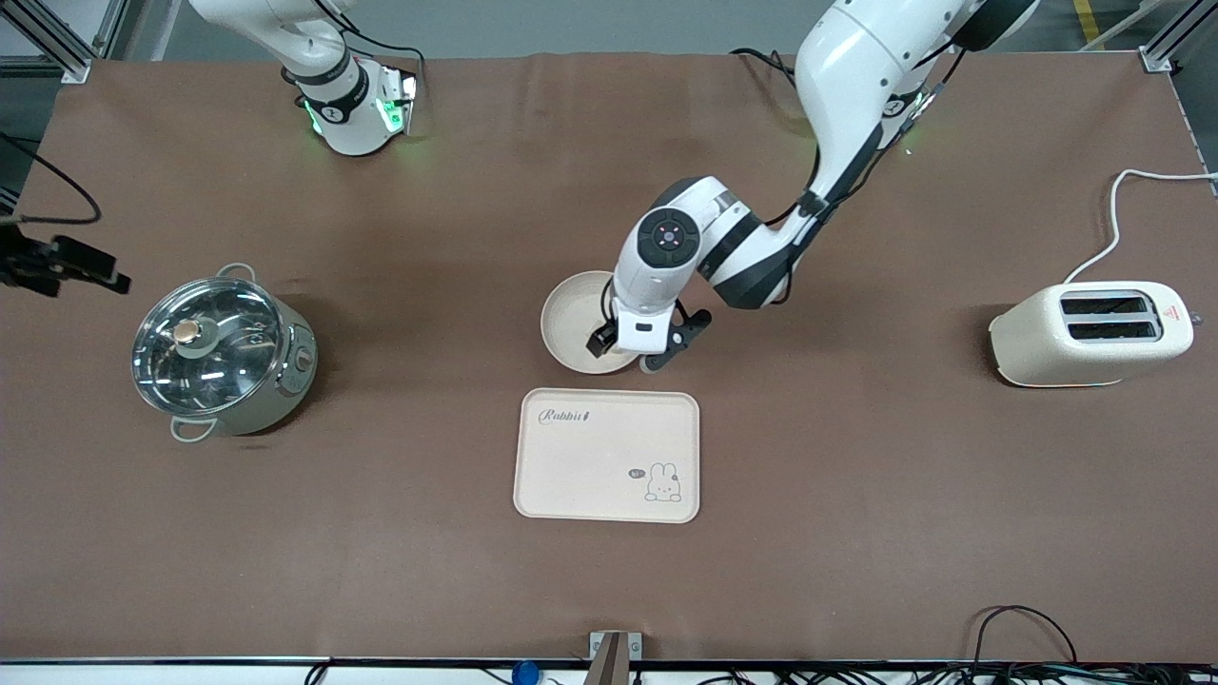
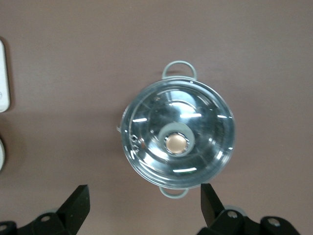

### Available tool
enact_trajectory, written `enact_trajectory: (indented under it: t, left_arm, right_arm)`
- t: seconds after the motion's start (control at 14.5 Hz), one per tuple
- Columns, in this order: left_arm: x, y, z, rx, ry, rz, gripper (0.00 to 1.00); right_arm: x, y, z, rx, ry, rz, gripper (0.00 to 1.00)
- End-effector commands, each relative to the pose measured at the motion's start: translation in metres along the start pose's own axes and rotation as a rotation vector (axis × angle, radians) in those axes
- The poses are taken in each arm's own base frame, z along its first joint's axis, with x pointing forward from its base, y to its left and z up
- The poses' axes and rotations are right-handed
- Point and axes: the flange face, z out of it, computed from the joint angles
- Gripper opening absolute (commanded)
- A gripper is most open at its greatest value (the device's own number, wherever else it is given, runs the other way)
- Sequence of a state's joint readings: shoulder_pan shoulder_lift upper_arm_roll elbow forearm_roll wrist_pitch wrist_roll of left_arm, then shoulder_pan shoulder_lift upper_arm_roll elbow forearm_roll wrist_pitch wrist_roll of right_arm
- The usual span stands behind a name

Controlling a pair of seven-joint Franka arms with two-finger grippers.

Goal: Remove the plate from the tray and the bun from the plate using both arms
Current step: 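Lower the left gripper onto the white bun and close on it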

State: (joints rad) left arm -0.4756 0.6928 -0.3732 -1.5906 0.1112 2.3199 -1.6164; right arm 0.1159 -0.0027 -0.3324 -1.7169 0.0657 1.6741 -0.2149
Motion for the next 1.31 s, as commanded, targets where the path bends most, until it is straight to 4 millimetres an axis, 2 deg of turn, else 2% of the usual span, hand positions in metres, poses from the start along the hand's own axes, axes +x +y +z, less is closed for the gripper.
enact_trajectory:
  t: [0.0,0.07,0.28,0.41,0.69,0.76,0.83,1.03,1.1,1.24]
  left_arm:
    - [-0.009,0.005,0.018,-0.018,0.025,-0.084,1.0]
    - [-0.018,0.005,0.025,-0.02,0.024,-0.097,1.0]
    - [-0.018,0.001,0.044,0.002,0.026,-0.139,1.0]
    - [-0.027,-0.002,0.057,0.018,0.025,-0.164,1.0]
    - [-0.024,-0.003,0.079,-0.01,0.016,-0.202,1.0]
    - [-0.025,-0.006,0.081,-0.005,0.029,-0.188,0.97]
    - [-0.025,-0.007,0.083,0.003,0.032,-0.187,0.92]
    - [-0.025,-0.006,0.081,0.0,0.032,-0.186,0.64]
    - [-0.024,-0.004,0.076,-0.006,0.033,-0.185,0.55]
    - [-0.019,-0.001,0.061,-0.005,0.045,-0.187,0.45]
  right_arm:
    - [-0.001,-0.013,-0.006,-0.046,0.005,0.011,1.0]
    - [0.0,-0.023,-0.007,-0.051,0.012,0.008,1.0]
    - [0.003,-0.044,-0.011,-0.069,0.021,-0.013,1.0]
    - [-0.002,-0.062,-0.021,-0.093,0.039,-0.015,1.0]
    - [-0.002,-0.062,-0.02,-0.095,0.035,-0.015,1.0]
    - [-0.002,-0.061,-0.018,-0.093,0.028,-0.01,1.0]
    - [-0.003,-0.059,-0.017,-0.091,0.022,-0.007,1.0]
    - [-0.005,-0.044,-0.018,-0.089,0.022,0.007,1.0]
    - [-0.005,-0.045,-0.019,-0.088,0.024,0.009,1.0]
    - [-0.007,-0.035,-0.021,-0.089,0.026,0.021,1.0]
